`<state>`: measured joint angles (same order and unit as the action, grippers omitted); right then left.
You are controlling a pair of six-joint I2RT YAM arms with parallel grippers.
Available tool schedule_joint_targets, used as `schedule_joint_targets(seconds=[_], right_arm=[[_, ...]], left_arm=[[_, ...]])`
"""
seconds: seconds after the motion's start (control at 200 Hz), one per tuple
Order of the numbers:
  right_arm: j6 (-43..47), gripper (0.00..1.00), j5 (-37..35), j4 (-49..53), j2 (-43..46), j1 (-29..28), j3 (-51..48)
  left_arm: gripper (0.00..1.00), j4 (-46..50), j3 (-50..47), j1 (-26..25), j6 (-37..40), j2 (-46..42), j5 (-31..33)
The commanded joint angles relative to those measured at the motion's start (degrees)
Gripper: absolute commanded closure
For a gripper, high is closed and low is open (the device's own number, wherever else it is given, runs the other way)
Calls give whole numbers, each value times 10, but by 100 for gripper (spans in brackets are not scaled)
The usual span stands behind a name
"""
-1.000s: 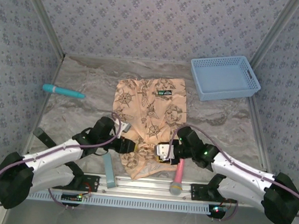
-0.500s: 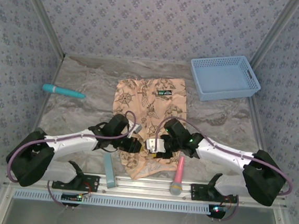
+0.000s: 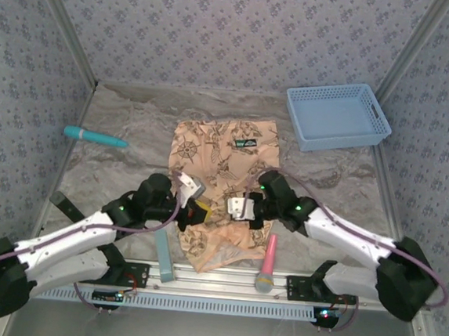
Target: Fold the inside-out t-shirt
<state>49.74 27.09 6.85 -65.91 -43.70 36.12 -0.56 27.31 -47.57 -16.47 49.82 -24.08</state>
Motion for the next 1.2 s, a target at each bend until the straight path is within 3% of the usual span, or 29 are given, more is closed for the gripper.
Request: schedule_joint_targets(seconds=[0.0,0.145,0.25,0.3,0.445,0.515,0.675,0.76,0.81,0.955,1.114,1.194], right_arm=[[-21,99,9,-68,44,9,-52],[-16,95,-57,-16,20,-76,-63],[-37,92,-40,-22,-18,-109,-68],[-48,91,-37,-31,-29,-116,-67],[-66,74,-37,-46,-28,-104,-67],[-67,68,-19,-38,-15,-95,-65],[-69,67,95,7,15,-56,-48],[-82,67,74,18,11,-38,-31],[-86,59,41,20,1,-37,-22],[-73,59,-36,18,-59,-61,-6],[-102,60,-69,-33,-118,-97,4],[-120,78,-86,-62,-130,-96,-4]], left_arm=[[100,-68,-14,11,62,6,42],[92,-120,-32,26,15,98,78],[71,-109,-28,28,-20,159,120],[67,-79,-17,31,-30,183,122],[62,-51,-15,33,-74,197,71],[56,7,4,34,-108,185,49],[49,97,50,34,-180,200,-56],[46,104,64,32,-208,225,-94],[45,102,70,28,-224,238,-99],[47,63,68,20,-247,279,-102],[76,16,58,14,-239,296,-127],[91,-10,44,8,-204,275,-135]])
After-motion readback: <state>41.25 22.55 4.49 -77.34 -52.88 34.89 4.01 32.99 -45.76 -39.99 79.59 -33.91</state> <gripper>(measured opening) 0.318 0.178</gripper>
